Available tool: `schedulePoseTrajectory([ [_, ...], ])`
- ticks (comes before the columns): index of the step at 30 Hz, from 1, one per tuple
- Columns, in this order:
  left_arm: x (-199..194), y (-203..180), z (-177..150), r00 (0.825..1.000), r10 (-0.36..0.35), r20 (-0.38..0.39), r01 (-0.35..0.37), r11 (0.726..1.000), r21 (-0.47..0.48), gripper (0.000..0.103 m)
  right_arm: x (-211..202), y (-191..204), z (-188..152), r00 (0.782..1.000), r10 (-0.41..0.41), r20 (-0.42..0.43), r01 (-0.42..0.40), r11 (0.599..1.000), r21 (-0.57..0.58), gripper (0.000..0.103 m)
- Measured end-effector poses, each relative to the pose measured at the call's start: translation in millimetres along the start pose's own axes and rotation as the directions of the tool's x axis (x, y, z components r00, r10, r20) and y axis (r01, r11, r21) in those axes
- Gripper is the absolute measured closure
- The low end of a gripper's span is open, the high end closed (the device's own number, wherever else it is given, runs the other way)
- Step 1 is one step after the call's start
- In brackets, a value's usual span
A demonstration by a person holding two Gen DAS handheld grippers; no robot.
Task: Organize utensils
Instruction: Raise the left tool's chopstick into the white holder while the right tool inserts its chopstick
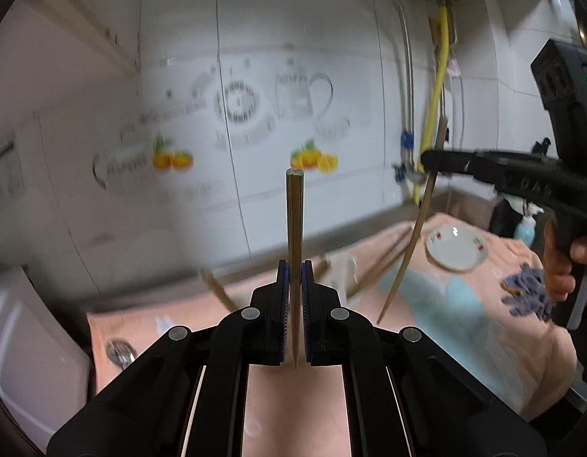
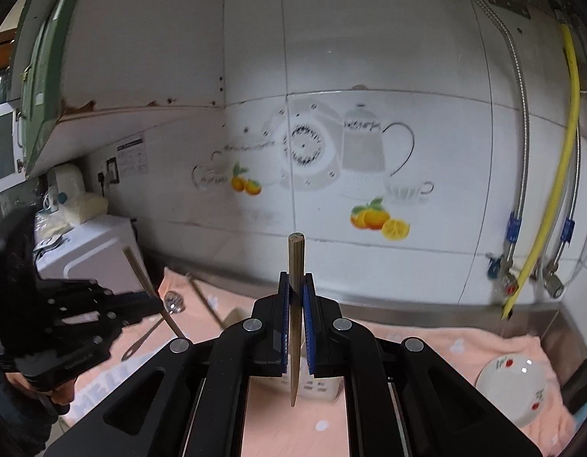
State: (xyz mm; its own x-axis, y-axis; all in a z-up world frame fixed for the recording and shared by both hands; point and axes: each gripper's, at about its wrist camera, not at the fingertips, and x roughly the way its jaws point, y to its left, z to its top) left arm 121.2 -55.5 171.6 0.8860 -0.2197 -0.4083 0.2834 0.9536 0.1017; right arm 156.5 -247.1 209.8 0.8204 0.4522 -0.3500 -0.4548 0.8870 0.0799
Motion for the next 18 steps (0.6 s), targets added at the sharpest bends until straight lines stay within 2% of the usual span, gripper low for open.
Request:
schedulePoseTrajectory([
  [7,14,0,37,0.994,0.081,0.076,-0.084,0.996,0.035,0.098,19,-5,21,0.999,-0.029,0.035,0.029,1.0,-0.011,0.096],
  [14,53,11,35,0.99,0.136,0.048,-0.136,0.991,0.014,0.098,50,-9,20,0.998,-0.065,0.021,0.065,0.997,-0.029,0.096],
  [18,73,22,23,0.991,0.135,0.008,-0.135,0.991,-0.018,0.098,71,-16,7,0.997,-0.07,-0.018,0.07,0.997,-0.019,0.096],
])
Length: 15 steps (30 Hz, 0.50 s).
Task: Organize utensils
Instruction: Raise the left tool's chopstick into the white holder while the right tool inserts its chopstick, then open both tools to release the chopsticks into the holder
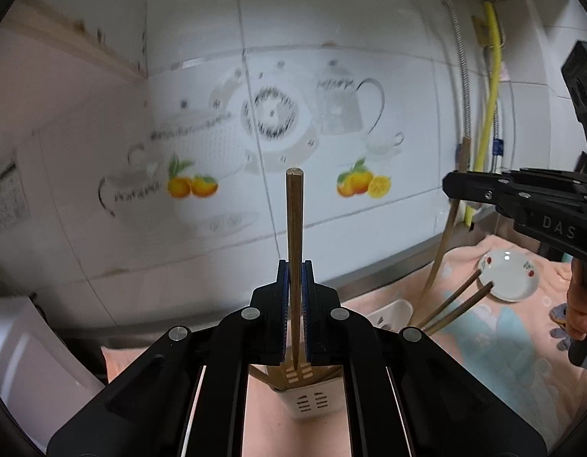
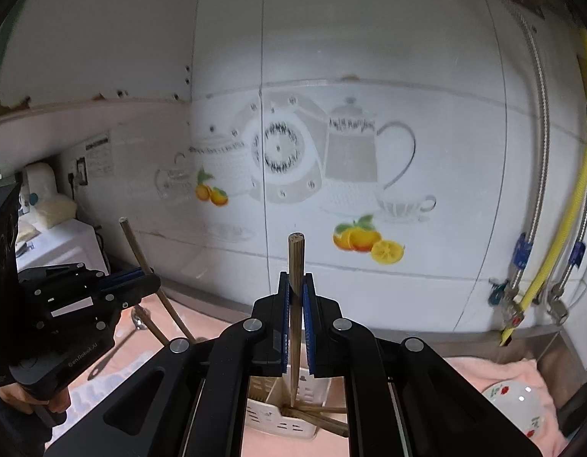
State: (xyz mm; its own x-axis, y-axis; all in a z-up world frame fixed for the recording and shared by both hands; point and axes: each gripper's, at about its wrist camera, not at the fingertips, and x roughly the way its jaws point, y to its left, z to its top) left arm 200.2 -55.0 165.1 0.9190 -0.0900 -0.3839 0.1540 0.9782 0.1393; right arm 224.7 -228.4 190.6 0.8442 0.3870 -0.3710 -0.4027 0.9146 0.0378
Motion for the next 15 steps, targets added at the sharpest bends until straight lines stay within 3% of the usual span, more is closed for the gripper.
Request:
schedulePoseTrajectory([
  [15,19,9,-25,0.996,-0.024,-0.084,0.021,0.999,-0.032,0.097,31,3,-34,0.995,0.019,-0.097,-0.017,1.0,0.017,0.096],
])
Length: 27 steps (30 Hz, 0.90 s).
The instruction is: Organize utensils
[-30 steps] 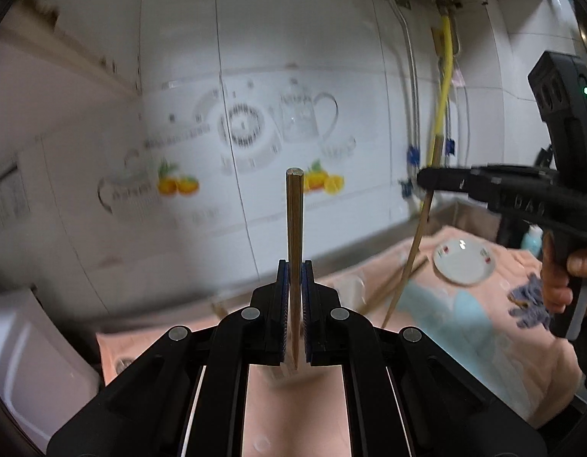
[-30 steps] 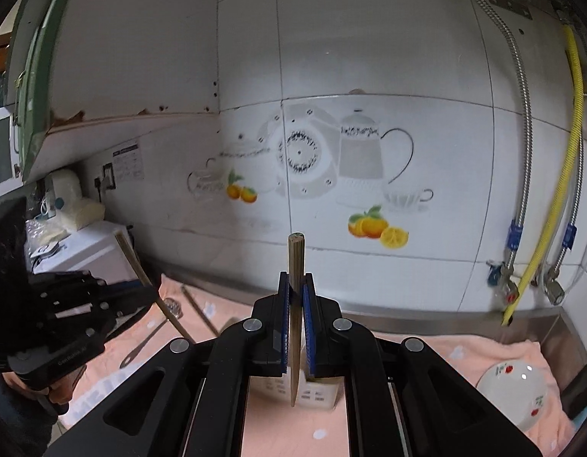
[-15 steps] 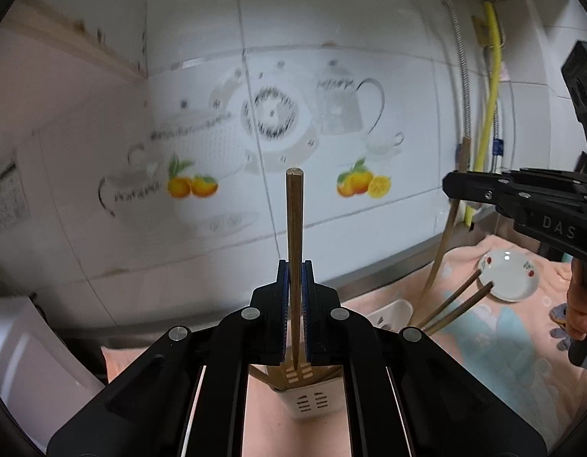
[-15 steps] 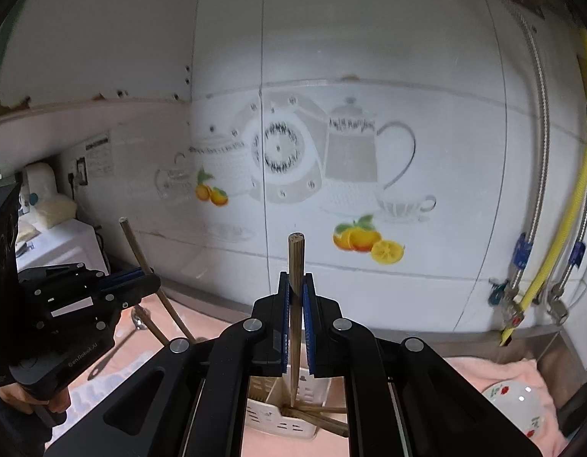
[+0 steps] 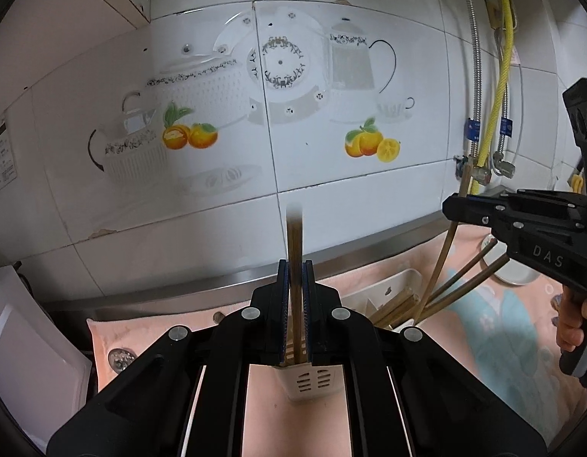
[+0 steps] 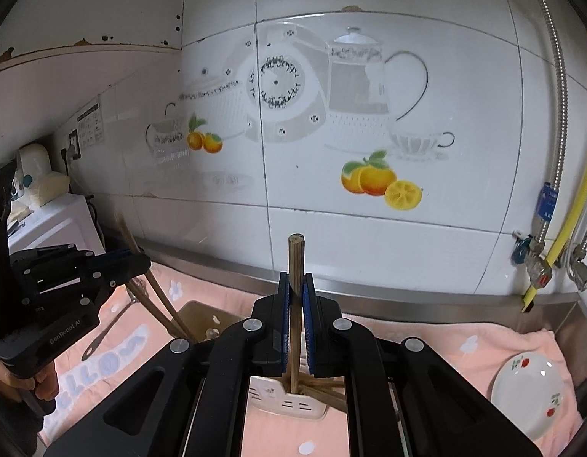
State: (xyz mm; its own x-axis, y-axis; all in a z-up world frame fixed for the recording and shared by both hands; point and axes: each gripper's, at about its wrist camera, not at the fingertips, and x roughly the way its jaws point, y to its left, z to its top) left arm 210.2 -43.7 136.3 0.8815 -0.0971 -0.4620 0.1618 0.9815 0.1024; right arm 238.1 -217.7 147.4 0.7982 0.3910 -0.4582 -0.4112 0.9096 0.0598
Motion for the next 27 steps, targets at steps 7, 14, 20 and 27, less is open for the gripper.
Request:
schedulePoseTrajectory([
  [7,-5,3,-3,1.0,-0.004,0.002,0.004,1.0,-0.017,0.096,-3,1,-3,1.0,-0.011,-0.001,0.011,1.0,-0.003,0.094],
  [14,-22,2,-3,0.999,0.0,0.035,0.001,1.0,-0.021,0.067,-16,4,-3,0.999,-0.027,0.018,0.027,0.999,-0.016,0.072],
  [20,-37,2,-7,0.999,0.016,0.05,-0.014,0.999,-0.037,0.052,-33,9,-6,0.998,-0.038,0.043,0.039,0.999,-0.03,0.057],
  [27,-53,4,-16,0.997,0.039,0.061,-0.035,0.998,-0.055,0.032,-47,12,-15,0.997,-0.049,0.055,0.051,0.998,-0.037,0.044],
])
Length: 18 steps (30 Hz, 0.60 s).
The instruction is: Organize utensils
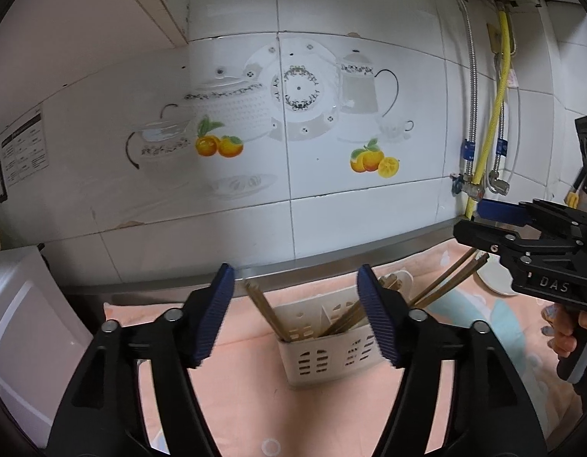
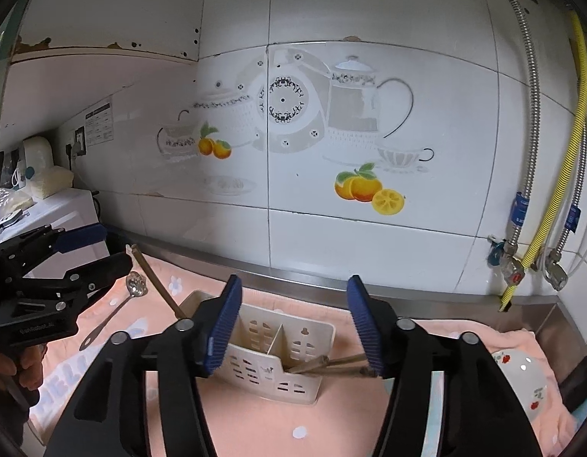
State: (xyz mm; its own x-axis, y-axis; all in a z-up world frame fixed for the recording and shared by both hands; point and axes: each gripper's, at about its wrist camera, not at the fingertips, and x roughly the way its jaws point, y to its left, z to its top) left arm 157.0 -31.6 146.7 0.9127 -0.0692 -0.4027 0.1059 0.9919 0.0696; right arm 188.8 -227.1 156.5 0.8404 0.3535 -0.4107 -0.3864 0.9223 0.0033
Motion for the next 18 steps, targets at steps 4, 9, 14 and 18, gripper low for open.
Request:
schedulePoseTrajectory([
  [4,-8,3,-6,1.0,0.008,0.001,-0.008,1.0,-0.01,0.024,-10,1,-7,1.0,-0.016,0.01,0.016,1.0,-0.003,0.033],
  [9,-19,5,-16,1.0,0.022,0.007,-0.022,1.0,-0.015,0.01,-23,3,-16,0.999,-0.035,0.02,0.035,0.999,0.001,0.02],
  [14,-29,4,-29,1.0,0.027,0.0,-0.027,1.0,-0.016,0.005,-40,7,-30,0.998,-0.053,0.032,0.053,0.999,0.003,0.013],
  [18,-37,3,-38,1.0,0.027,-0.006,-0.027,1.0,-0.016,0.005,-50,10,-40,0.998,-0.05,0.03,0.049,0.999,0.01,0.01],
])
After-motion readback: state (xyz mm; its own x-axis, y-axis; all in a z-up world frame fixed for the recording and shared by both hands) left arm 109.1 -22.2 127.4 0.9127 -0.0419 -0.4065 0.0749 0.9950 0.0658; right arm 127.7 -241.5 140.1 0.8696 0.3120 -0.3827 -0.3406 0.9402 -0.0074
